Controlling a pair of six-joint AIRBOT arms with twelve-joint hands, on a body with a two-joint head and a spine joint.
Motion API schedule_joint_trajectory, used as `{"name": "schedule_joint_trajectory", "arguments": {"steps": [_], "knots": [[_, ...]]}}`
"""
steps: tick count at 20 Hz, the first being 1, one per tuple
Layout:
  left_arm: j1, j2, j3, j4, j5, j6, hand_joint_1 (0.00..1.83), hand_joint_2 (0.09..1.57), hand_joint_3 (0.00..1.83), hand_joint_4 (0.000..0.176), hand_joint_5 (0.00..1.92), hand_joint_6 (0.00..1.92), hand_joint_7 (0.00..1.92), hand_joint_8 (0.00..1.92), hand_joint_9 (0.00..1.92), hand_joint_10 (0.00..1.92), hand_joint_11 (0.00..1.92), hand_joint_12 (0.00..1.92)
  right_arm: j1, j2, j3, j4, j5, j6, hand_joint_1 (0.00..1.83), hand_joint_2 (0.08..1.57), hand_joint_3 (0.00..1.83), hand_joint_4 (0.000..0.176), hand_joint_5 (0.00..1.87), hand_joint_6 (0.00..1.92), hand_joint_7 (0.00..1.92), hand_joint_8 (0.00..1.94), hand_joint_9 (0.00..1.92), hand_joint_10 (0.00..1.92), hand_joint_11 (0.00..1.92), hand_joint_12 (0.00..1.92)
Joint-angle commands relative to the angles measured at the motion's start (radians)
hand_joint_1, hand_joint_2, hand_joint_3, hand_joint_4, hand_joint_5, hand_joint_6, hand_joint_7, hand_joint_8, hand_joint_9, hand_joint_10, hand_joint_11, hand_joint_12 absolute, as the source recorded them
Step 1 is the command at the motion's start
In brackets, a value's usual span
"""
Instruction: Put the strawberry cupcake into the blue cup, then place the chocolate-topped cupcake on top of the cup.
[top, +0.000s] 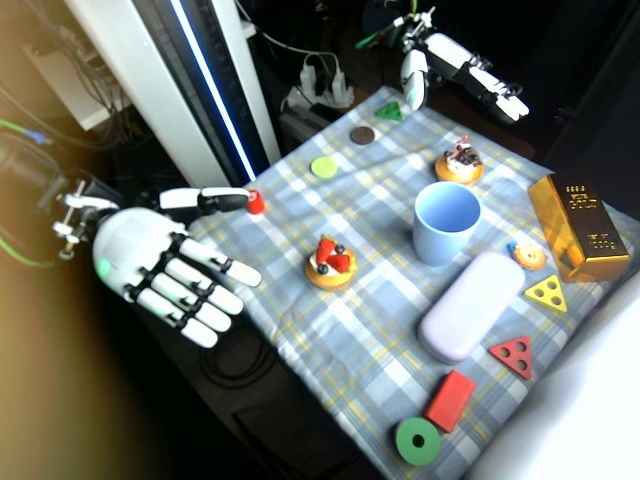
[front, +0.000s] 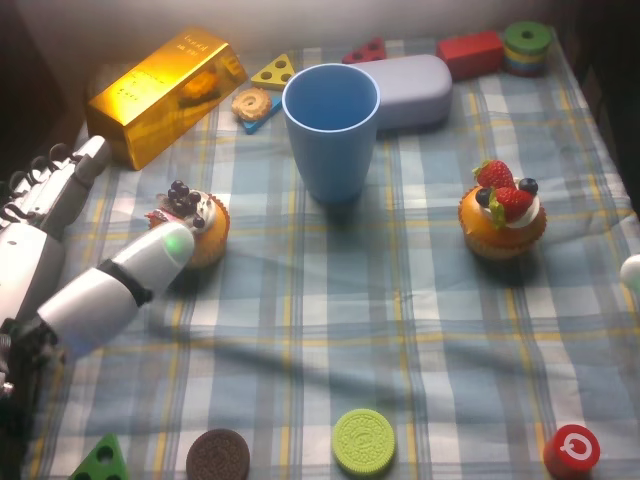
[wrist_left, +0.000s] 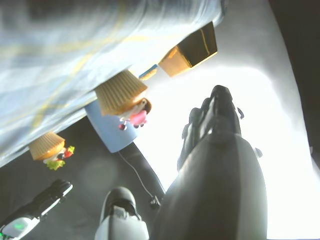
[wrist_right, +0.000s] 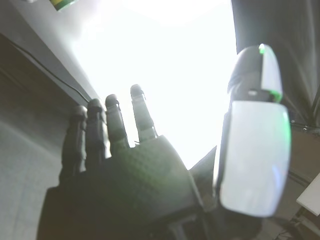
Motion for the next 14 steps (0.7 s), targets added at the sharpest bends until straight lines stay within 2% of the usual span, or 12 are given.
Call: {"name": "schedule_joint_trajectory", "arguments": {"steps": [1, 2, 3, 4, 5, 7, 8, 9, 10, 12, 13, 14], "knots": [[-0.009, -0.001, 0.003, 0.049, -0.110, -0.005, 0.01, 0.82, 0.02, 0.073, 0.10, 0.01, 0.11, 0.01, 0.08, 0.01, 0.00, 0.00, 0.010, 0.000, 0.006, -0.018, 0.121, 0.009, 0.00, 0.89, 0.02, 0.084, 0.00, 0.00, 0.00, 0.00, 0.00, 0.00, 0.00, 0.00], [-0.009, -0.001, 0.003, 0.049, -0.109, -0.005, 0.01, 0.82, 0.02, 0.083, 0.10, 0.01, 0.11, 0.01, 0.08, 0.01, 0.00, 0.00, 0.010, 0.000, 0.006, -0.018, 0.121, 0.010, 0.00, 0.88, 0.01, 0.086, 0.00, 0.00, 0.00, 0.00, 0.00, 0.00, 0.00, 0.00], [-0.009, 0.000, 0.003, 0.049, -0.109, -0.005, 0.03, 0.82, 0.00, 0.057, 0.14, 0.00, 0.14, 0.00, 0.10, 0.00, 0.00, 0.00, 0.010, 0.000, 0.006, -0.018, 0.121, 0.010, 0.00, 0.89, 0.01, 0.087, 0.00, 0.00, 0.00, 0.00, 0.00, 0.00, 0.00, 0.00], [-0.009, 0.000, 0.003, 0.049, -0.108, -0.005, 0.03, 0.82, 0.00, 0.057, 0.14, 0.00, 0.14, 0.00, 0.10, 0.00, 0.00, 0.00, 0.010, 0.000, 0.006, -0.019, 0.121, 0.010, 0.00, 0.89, 0.01, 0.087, 0.00, 0.00, 0.00, 0.00, 0.00, 0.00, 0.00, 0.00], [-0.009, 0.000, 0.003, 0.049, -0.107, -0.005, 0.02, 0.82, 0.00, 0.063, 0.13, 0.00, 0.13, 0.00, 0.10, 0.00, 0.00, 0.00, 0.010, 0.000, 0.006, -0.021, 0.121, 0.011, 0.00, 0.89, 0.01, 0.096, 0.00, 0.00, 0.00, 0.00, 0.00, 0.00, 0.00, 0.00], [-0.011, 0.000, 0.003, 0.050, -0.104, -0.005, 0.02, 0.83, 0.00, 0.046, 0.14, 0.00, 0.13, 0.00, 0.10, 0.00, 0.00, 0.00, 0.013, 0.002, 0.012, -0.033, 0.113, 0.027, 0.00, 0.90, 0.01, 0.094, 0.00, 0.00, 0.00, 0.00, 0.00, 0.00, 0.00, 0.00], [-0.012, 0.000, 0.002, 0.051, -0.103, -0.005, 0.02, 0.83, 0.00, 0.057, 0.14, 0.00, 0.13, 0.00, 0.11, 0.01, 0.00, 0.00, 0.016, 0.004, 0.020, -0.043, 0.103, 0.044, 0.01, 0.90, 0.01, 0.084, 0.00, 0.00, 0.00, 0.00, 0.00, 0.00, 0.00, 0.00], [-0.013, 0.001, 0.001, 0.052, -0.103, -0.005, 0.04, 0.83, 0.00, 0.061, 0.15, 0.00, 0.14, 0.01, 0.12, 0.01, 0.00, 0.00, 0.026, 0.006, 0.032, -0.056, 0.082, 0.061, 0.02, 0.90, 0.01, 0.090, 0.00, 0.00, 0.00, 0.00, 0.00, 0.00, 0.00, 0.00], [-0.014, 0.002, 0.001, 0.052, -0.104, -0.005, 0.04, 0.82, 0.00, 0.075, 0.13, 0.00, 0.13, 0.00, 0.10, 0.00, 0.00, 0.00, 0.044, 0.010, 0.045, -0.073, 0.050, 0.071, 0.07, 0.90, 0.01, 0.085, 0.00, 0.00, 0.02, 0.01, 0.00, 0.00, 0.00, 0.00], [-0.014, 0.004, 0.001, 0.052, -0.104, -0.005, 0.05, 0.82, 0.00, 0.070, 0.13, 0.00, 0.12, 0.00, 0.09, 0.00, 0.00, 0.00, 0.080, 0.017, 0.070, -0.104, -0.009, 0.073, 0.17, 0.93, 0.00, 0.067, 0.00, 0.00, 0.12, 0.02, 0.09, 0.02, 0.06, 0.03], [-0.015, 0.004, 0.002, 0.052, -0.103, -0.005, 0.07, 0.80, 0.00, 0.068, 0.13, 0.00, 0.11, 0.00, 0.08, 0.00, 0.00, 0.00, 0.092, 0.019, 0.081, -0.116, -0.027, 0.077, 0.25, 0.94, 0.00, 0.034, 0.02, 0.00, 0.20, 0.01, 0.15, 0.02, 0.11, 0.06], [-0.016, 0.004, 0.002, 0.053, -0.101, -0.004, 0.10, 0.80, 0.00, 0.060, 0.14, 0.00, 0.13, 0.01, 0.11, 0.01, 0.00, 0.00, 0.107, 0.019, 0.093, -0.130, -0.046, 0.086, 0.32, 0.94, 0.00, 0.023, 0.05, 0.01, 0.22, 0.01, 0.16, 0.01, 0.10, 0.07]]}}
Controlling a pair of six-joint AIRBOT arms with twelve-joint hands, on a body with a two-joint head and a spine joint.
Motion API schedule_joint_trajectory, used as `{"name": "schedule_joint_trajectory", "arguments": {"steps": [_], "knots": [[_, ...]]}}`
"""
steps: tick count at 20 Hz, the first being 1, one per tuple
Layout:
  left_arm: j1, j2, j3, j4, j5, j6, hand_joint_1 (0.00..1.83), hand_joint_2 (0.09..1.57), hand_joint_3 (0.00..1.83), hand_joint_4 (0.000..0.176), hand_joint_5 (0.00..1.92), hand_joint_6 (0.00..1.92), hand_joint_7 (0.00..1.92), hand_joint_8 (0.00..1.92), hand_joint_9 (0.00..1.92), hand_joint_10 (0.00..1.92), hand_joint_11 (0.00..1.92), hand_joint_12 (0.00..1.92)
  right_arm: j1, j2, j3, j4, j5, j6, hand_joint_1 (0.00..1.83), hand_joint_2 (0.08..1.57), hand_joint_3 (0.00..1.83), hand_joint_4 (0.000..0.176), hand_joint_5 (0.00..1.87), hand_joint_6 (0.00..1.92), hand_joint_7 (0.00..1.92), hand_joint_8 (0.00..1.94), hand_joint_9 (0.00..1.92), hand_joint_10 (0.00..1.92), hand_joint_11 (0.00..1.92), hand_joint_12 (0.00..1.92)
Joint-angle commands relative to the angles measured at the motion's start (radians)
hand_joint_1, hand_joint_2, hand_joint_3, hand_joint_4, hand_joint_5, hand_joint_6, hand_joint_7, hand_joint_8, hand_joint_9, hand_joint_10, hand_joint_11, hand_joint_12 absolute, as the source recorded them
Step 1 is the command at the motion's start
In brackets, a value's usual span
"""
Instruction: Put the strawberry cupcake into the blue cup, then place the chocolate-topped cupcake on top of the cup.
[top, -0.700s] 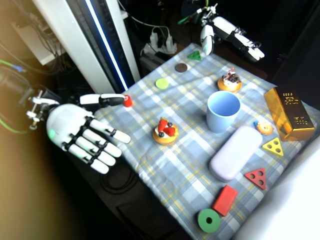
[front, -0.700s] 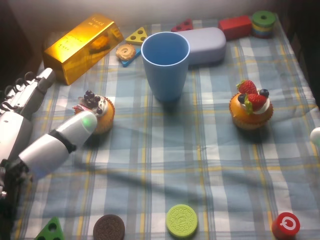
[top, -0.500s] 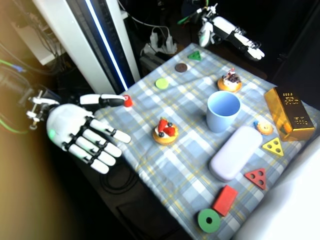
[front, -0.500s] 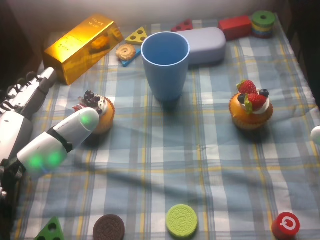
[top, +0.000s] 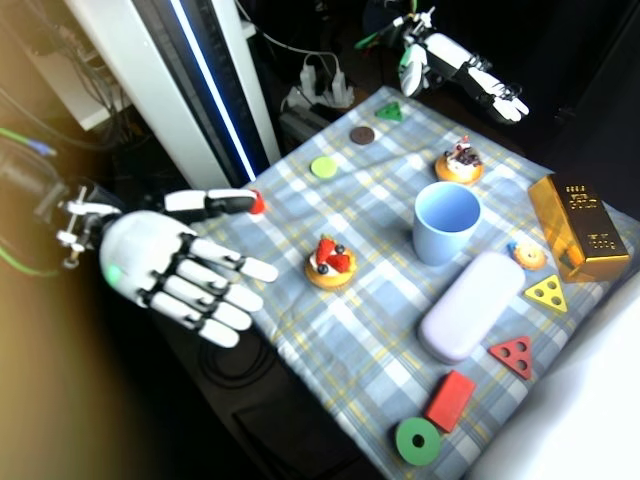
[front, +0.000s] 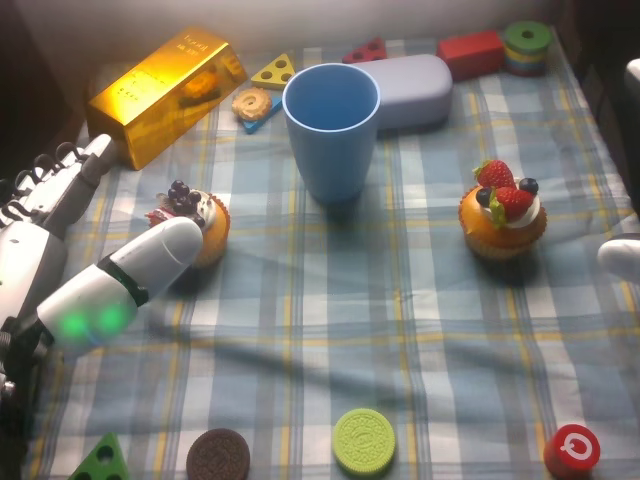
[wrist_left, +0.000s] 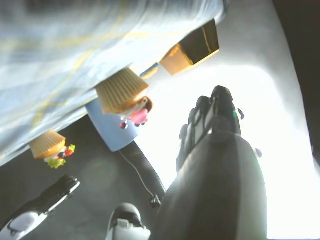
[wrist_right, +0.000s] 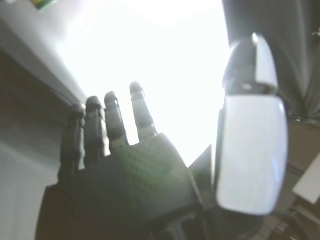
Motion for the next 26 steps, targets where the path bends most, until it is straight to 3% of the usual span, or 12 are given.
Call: {"name": "schedule_joint_trajectory", "arguments": {"steps": [1, 2, 3, 5, 6, 9, 10, 11, 13, 19, 24, 26], "knots": [[-0.013, 0.003, 0.002, 0.046, -0.102, -0.004, 0.10, 0.81, 0.00, 0.058, 0.12, 0.00, 0.12, 0.00, 0.10, 0.01, 0.00, 0.00, 0.027, 0.004, 0.019, -0.025, 0.073, 0.020, 0.37, 0.93, 0.00, 0.025, 0.07, 0.02, 0.24, 0.01, 0.16, 0.01, 0.08, 0.06], [-0.013, 0.003, 0.002, 0.046, -0.102, -0.004, 0.13, 0.80, 0.00, 0.077, 0.11, 0.00, 0.11, 0.00, 0.08, 0.00, 0.00, 0.00, 0.049, 0.004, 0.032, -0.045, 0.044, 0.029, 0.41, 0.92, 0.00, 0.047, 0.09, 0.02, 0.24, 0.01, 0.18, 0.02, 0.13, 0.09], [-0.013, 0.003, 0.002, 0.046, -0.101, -0.005, 0.15, 0.80, 0.00, 0.073, 0.11, 0.00, 0.11, 0.00, 0.08, 0.00, 0.00, 0.00, 0.071, 0.003, 0.044, -0.065, 0.011, 0.029, 0.45, 0.91, 0.00, 0.065, 0.10, 0.02, 0.24, 0.01, 0.20, 0.02, 0.12, 0.09], [-0.013, 0.003, 0.003, 0.045, -0.099, -0.005, 0.13, 0.81, 0.00, 0.056, 0.11, 0.00, 0.12, 0.00, 0.09, 0.00, 0.00, 0.00, 0.121, -0.003, 0.067, -0.112, -0.056, 0.029, 0.55, 0.92, 0.00, 0.025, 0.19, 0.01, 0.38, 0.02, 0.35, 0.01, 0.23, 0.28], [-0.012, 0.003, 0.003, 0.045, -0.097, -0.005, 0.13, 0.80, 0.00, 0.068, 0.11, 0.00, 0.11, 0.00, 0.09, 0.00, 0.00, 0.00, 0.154, -0.012, 0.086, -0.140, -0.103, 0.030, 0.61, 0.93, 0.00, 0.000, 0.25, 0.01, 0.46, 0.01, 0.47, 0.00, 0.31, 0.53], [-0.009, 0.003, 0.004, 0.045, -0.093, -0.005, 0.10, 0.80, 0.00, 0.078, 0.09, 0.00, 0.11, 0.00, 0.07, 0.00, 0.00, 0.00, 0.230, -0.050, 0.152, -0.226, -0.206, 0.101, 0.57, 0.89, 0.00, 0.002, 0.31, 0.00, 0.45, 0.00, 0.52, 0.00, 0.11, 1.07], [-0.009, 0.003, 0.004, 0.045, -0.093, -0.004, 0.10, 0.81, 0.00, 0.075, 0.09, 0.00, 0.10, 0.00, 0.06, 0.00, 0.00, 0.00, 0.246, -0.062, 0.172, -0.248, -0.229, 0.128, 0.53, 0.87, 0.00, 0.009, 0.33, 0.01, 0.45, 0.00, 0.48, 0.00, 0.04, 1.06], [-0.009, 0.004, 0.005, 0.046, -0.090, -0.004, 0.09, 0.80, 0.00, 0.092, 0.10, 0.00, 0.11, 0.01, 0.07, 0.01, 0.00, 0.00, 0.282, -0.082, 0.198, -0.285, -0.282, 0.134, 0.43, 0.86, 0.00, 0.072, 0.31, 0.01, 0.35, 0.01, 0.27, 0.01, 0.00, 0.55], [-0.009, 0.004, 0.006, 0.047, -0.087, -0.004, 0.10, 0.80, 0.00, 0.089, 0.11, 0.01, 0.13, 0.01, 0.08, 0.01, 0.00, 0.00, 0.304, -0.098, 0.215, -0.309, -0.321, 0.134, 0.40, 0.86, 0.00, 0.087, 0.30, 0.00, 0.29, 0.00, 0.21, 0.01, 0.00, 0.43], [-0.008, 0.004, 0.006, 0.049, -0.083, -0.004, 0.05, 0.81, 0.00, 0.080, 0.10, 0.00, 0.12, 0.00, 0.08, 0.01, 0.00, 0.00, 0.349, -0.128, 0.251, -0.372, -0.412, 0.134, 0.35, 0.88, 0.00, 0.018, 0.32, 0.00, 0.35, 0.01, 0.28, 0.01, 0.00, 0.49], [-0.007, 0.005, 0.005, 0.049, -0.085, -0.005, 0.08, 0.81, 0.00, 0.075, 0.12, 0.01, 0.12, 0.00, 0.07, 0.00, 0.00, 0.00, 0.352, -0.130, 0.266, -0.381, -0.446, 0.134, 0.35, 0.86, 0.00, 0.052, 0.28, 0.00, 0.36, 0.00, 0.29, 0.00, 0.00, 0.51], [-0.006, 0.005, 0.004, 0.049, -0.086, -0.005, 0.07, 0.81, 0.00, 0.090, 0.10, 0.00, 0.11, 0.00, 0.07, 0.00, 0.00, 0.00, 0.352, -0.139, 0.276, -0.381, -0.458, 0.134, 0.38, 0.89, 0.00, 0.002, 0.29, 0.00, 0.45, 0.01, 0.37, 0.01, 0.00, 0.64]]}}
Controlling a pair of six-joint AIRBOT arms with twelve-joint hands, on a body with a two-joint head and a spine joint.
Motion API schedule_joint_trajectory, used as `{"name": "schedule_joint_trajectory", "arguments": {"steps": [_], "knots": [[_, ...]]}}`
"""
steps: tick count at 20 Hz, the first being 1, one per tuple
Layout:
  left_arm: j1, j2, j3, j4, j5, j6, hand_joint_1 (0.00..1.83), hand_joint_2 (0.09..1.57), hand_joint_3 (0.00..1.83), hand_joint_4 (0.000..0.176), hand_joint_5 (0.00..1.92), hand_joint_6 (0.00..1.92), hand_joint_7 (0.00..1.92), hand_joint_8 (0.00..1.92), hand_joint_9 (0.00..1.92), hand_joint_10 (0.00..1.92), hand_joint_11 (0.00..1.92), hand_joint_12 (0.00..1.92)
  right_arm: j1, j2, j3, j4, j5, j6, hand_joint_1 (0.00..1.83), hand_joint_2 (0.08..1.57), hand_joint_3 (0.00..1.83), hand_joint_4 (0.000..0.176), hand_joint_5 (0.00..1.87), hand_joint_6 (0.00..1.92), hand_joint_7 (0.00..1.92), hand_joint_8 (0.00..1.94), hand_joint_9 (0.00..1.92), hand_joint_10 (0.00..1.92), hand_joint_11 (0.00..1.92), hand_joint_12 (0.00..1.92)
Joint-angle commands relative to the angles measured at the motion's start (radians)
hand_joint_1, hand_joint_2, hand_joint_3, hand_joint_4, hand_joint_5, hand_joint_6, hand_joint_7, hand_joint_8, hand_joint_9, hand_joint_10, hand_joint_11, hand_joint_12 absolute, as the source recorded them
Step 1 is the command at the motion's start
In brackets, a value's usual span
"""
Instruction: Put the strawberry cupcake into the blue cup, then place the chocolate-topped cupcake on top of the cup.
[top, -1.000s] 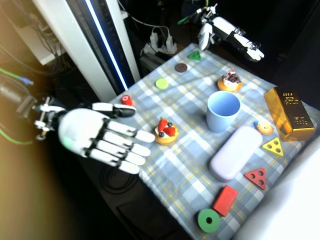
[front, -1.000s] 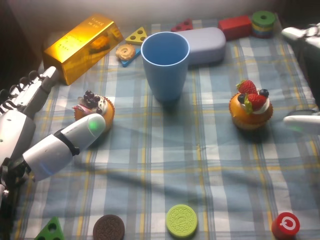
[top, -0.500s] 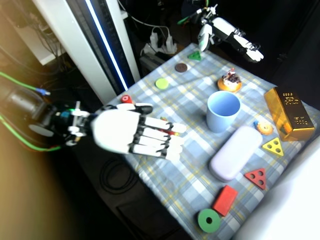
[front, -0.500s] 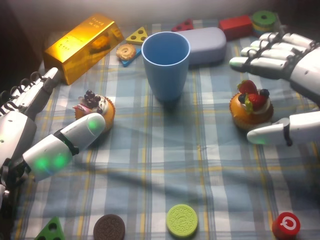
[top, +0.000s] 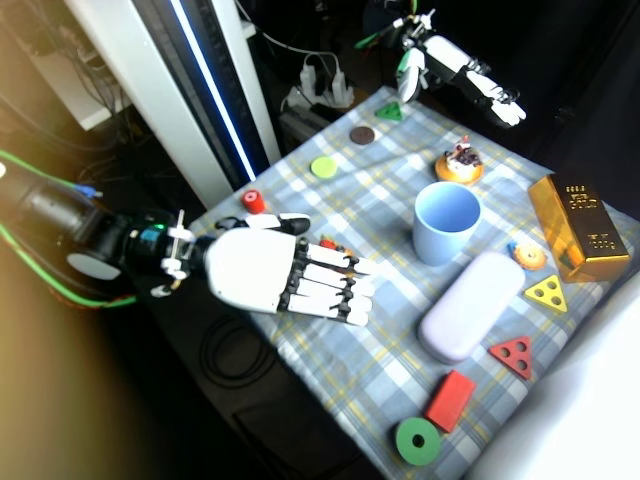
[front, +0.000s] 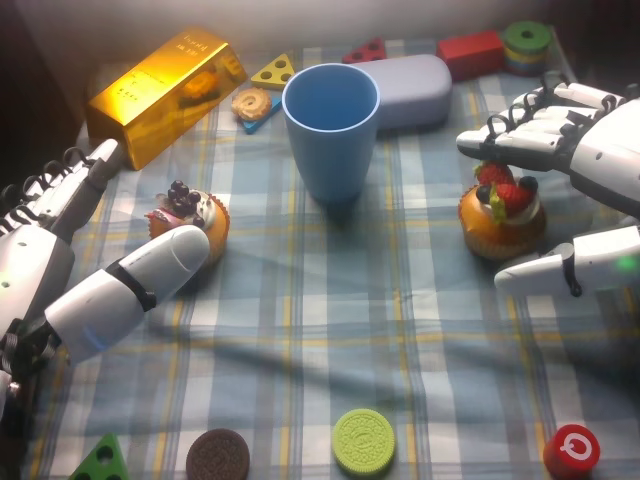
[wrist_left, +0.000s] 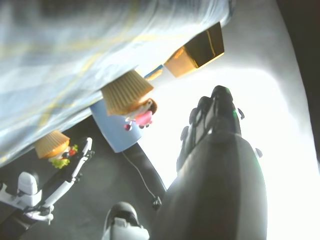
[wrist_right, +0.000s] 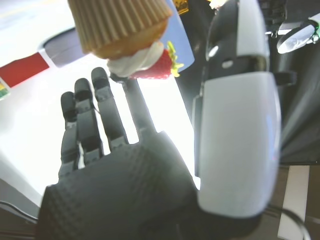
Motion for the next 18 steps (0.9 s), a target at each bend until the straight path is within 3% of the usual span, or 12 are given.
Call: {"name": "schedule_joint_trajectory", "arguments": {"steps": [1, 2, 3, 5, 6, 7, 10, 11, 12, 16, 17, 18], "knots": [[-0.003, 0.005, 0.003, 0.048, -0.115, -0.005, 0.07, 0.82, 0.01, 0.073, 0.10, 0.00, 0.11, 0.00, 0.07, 0.00, 0.00, 0.00, 0.014, -0.010, 0.008, 0.013, 0.100, 0.002, 0.38, 0.88, 0.00, 0.021, 0.29, 0.00, 0.47, 0.00, 0.39, 0.00, 0.00, 0.75], [-0.003, 0.005, 0.003, 0.048, -0.116, -0.005, 0.07, 0.82, 0.01, 0.065, 0.10, 0.00, 0.10, 0.00, 0.07, 0.00, 0.00, 0.00, 0.014, -0.015, 0.012, 0.013, 0.097, 0.002, 0.41, 0.88, 0.00, 0.033, 0.26, 0.00, 0.47, 0.00, 0.42, 0.00, 0.00, 0.81], [-0.003, 0.005, 0.003, 0.048, -0.117, -0.005, 0.07, 0.82, 0.00, 0.066, 0.11, 0.00, 0.11, 0.00, 0.06, 0.00, 0.00, 0.00, 0.014, -0.017, 0.014, 0.013, 0.095, 0.002, 0.49, 0.89, 0.00, 0.006, 0.28, 0.00, 0.51, 0.00, 0.51, 0.01, 0.09, 0.91], [-0.003, 0.005, 0.003, 0.048, -0.117, -0.005, 0.06, 0.82, 0.00, 0.075, 0.10, 0.00, 0.10, 0.00, 0.07, 0.00, 0.00, 0.00, 0.014, -0.020, 0.015, 0.013, 0.095, 0.002, 0.54, 0.95, 0.00, 0.000, 0.40, 0.00, 0.70, 0.00, 0.78, 0.02, 0.39, 1.03], [-0.003, 0.005, 0.002, 0.048, -0.117, -0.005, 0.06, 0.82, 0.00, 0.075, 0.10, 0.00, 0.10, 0.00, 0.07, 0.00, 0.00, 0.00, 0.014, -0.020, 0.016, 0.013, 0.095, 0.002, 0.54, 0.95, 0.00, 0.000, 0.40, 0.00, 0.70, 0.00, 0.78, 0.02, 0.39, 1.03], [-0.002, 0.006, 0.002, 0.048, -0.117, -0.005, 0.05, 0.82, 0.00, 0.071, 0.10, 0.00, 0.09, 0.00, 0.06, 0.00, 0.00, 0.00, 0.014, -0.020, 0.016, 0.014, 0.095, 0.002, 0.69, 1.05, 0.00, 0.000, 0.57, 0.01, 0.88, 0.01, 1.00, 0.05, 0.62, 1.16], [0.000, 0.007, 0.001, 0.048, -0.118, -0.005, 0.06, 0.82, 0.00, 0.074, 0.12, 0.01, 0.12, 0.01, 0.09, 0.01, 0.00, 0.00, 0.014, -0.020, 0.016, 0.014, 0.096, 0.002, 0.79, 1.06, 0.00, 0.000, 0.61, 0.00, 0.96, 0.01, 1.12, 0.07, 0.67, 1.37], [0.000, 0.007, 0.000, 0.047, -0.118, -0.006, 0.06, 0.81, 0.00, 0.088, 0.12, 0.01, 0.13, 0.01, 0.09, 0.01, 0.00, 0.00, 0.015, -0.020, 0.016, 0.014, 0.097, 0.002, 0.79, 1.08, 0.00, 0.000, 0.63, 0.00, 1.01, 0.01, 1.19, 0.08, 0.73, 1.40], [0.000, 0.007, 0.000, 0.047, -0.118, -0.006, 0.06, 0.82, 0.00, 0.081, 0.12, 0.01, 0.14, 0.01, 0.09, 0.01, 0.00, 0.00, 0.017, -0.019, 0.016, 0.014, 0.098, 0.002, 0.83, 1.10, 0.00, 0.000, 0.68, 0.01, 1.05, 0.01, 1.20, 0.07, 0.73, 1.37], [0.000, 0.006, 0.000, 0.047, -0.117, -0.006, 0.04, 0.82, 0.00, 0.092, 0.09, 0.00, 0.12, 0.00, 0.07, 0.00, 0.00, 0.00, 0.022, -0.014, 0.016, 0.013, 0.102, 0.002, 0.83, 1.14, 0.00, 0.000, 0.84, 0.01, 1.16, 0.01, 1.26, 0.09, 0.77, 1.41], [0.000, 0.006, 0.000, 0.047, -0.117, -0.006, 0.06, 0.82, 0.00, 0.091, 0.10, 0.00, 0.12, 0.00, 0.07, 0.00, 0.00, 0.00, 0.023, -0.013, 0.016, 0.013, 0.102, 0.002, 0.95, 1.17, 0.00, 0.094, 0.88, 0.89, 1.19, 0.00, 1.28, 0.10, 0.83, 1.41], [0.000, 0.006, 0.000, 0.047, -0.117, -0.006, 0.08, 0.82, 0.00, 0.097, 0.09, 0.00, 0.11, 0.00, 0.06, 0.00, 0.00, 0.00, 0.023, -0.012, 0.016, 0.013, 0.103, 0.002, 0.80, 1.15, 0.00, 0.000, 0.81, 0.42, 1.09, 0.00, 1.15, 0.05, 0.65, 1.40]]}}
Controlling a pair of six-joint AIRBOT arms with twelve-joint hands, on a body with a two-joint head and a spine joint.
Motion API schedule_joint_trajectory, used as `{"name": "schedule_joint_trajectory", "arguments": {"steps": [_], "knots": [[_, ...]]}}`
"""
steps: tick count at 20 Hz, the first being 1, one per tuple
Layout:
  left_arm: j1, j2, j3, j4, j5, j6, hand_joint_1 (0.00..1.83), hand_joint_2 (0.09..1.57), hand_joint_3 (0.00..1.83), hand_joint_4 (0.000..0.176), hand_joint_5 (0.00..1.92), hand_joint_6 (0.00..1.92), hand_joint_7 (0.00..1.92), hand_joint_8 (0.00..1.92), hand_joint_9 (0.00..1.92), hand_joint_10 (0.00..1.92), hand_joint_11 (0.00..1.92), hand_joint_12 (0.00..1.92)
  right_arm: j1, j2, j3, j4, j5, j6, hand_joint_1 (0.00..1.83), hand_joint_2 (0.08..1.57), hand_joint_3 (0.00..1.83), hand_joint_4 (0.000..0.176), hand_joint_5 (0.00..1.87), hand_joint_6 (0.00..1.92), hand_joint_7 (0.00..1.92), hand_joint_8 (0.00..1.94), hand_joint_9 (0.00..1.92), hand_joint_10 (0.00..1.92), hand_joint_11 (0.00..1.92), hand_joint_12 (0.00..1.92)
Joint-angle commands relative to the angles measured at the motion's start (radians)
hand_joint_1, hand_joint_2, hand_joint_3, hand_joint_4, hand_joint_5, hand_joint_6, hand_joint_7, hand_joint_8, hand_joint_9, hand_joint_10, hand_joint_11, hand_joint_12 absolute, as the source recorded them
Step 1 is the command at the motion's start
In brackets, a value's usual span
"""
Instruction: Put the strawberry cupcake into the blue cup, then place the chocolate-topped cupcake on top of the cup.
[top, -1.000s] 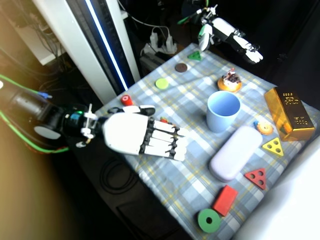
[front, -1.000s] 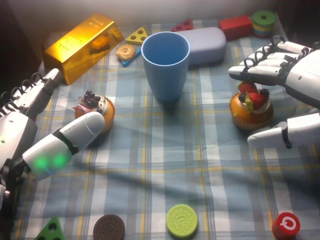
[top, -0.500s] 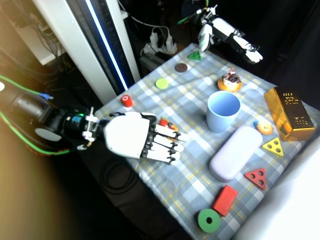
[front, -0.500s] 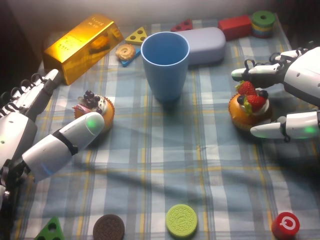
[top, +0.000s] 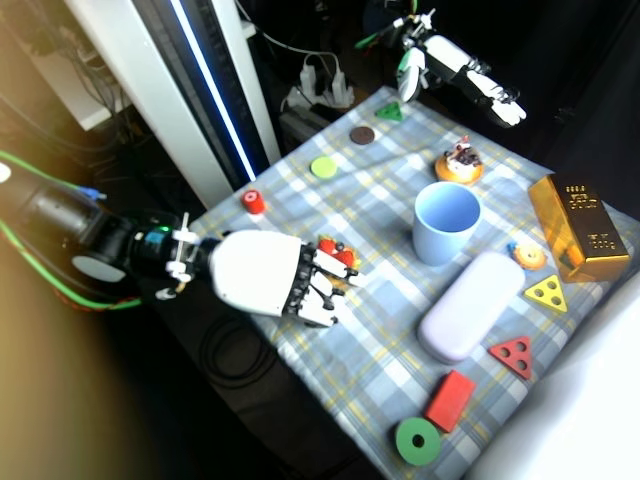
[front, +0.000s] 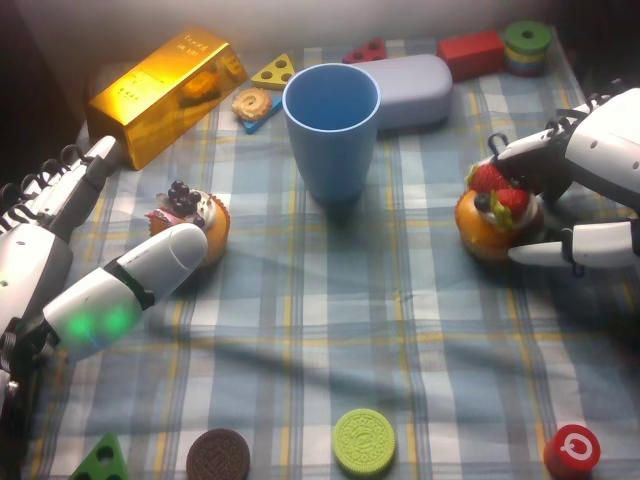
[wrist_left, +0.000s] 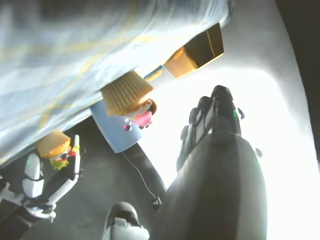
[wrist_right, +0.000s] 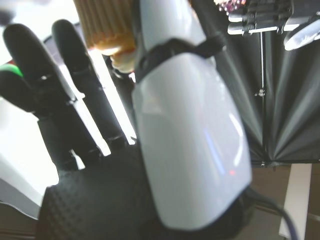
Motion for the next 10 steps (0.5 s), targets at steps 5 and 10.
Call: {"name": "schedule_joint_trajectory", "arguments": {"steps": [5, 10], "knots": [[0.000, 0.004, 0.000, 0.047, -0.116, -0.005, 0.03, 0.83, 0.00, 0.077, 0.09, 0.00, 0.09, 0.00, 0.06, 0.00, 0.00, 0.00, 0.018, 0.009, 0.003, 0.005, 0.105, 0.000, 0.96, 1.19, 0.00, 0.117, 0.82, 1.23, 1.17, 0.02, 1.23, 0.06, 0.73, 1.31], [0.000, 0.006, -0.001, 0.046, -0.114, -0.005, 0.07, 0.82, 0.00, 0.080, 0.09, 0.00, 0.09, 0.00, 0.05, 0.00, 0.00, 0.00, 0.047, 0.042, -0.011, -0.011, 0.110, 0.000, 0.65, 1.15, 0.00, 0.000, 0.94, 0.05, 1.11, 0.00, 1.19, 0.02, 0.72, 1.23]]}}
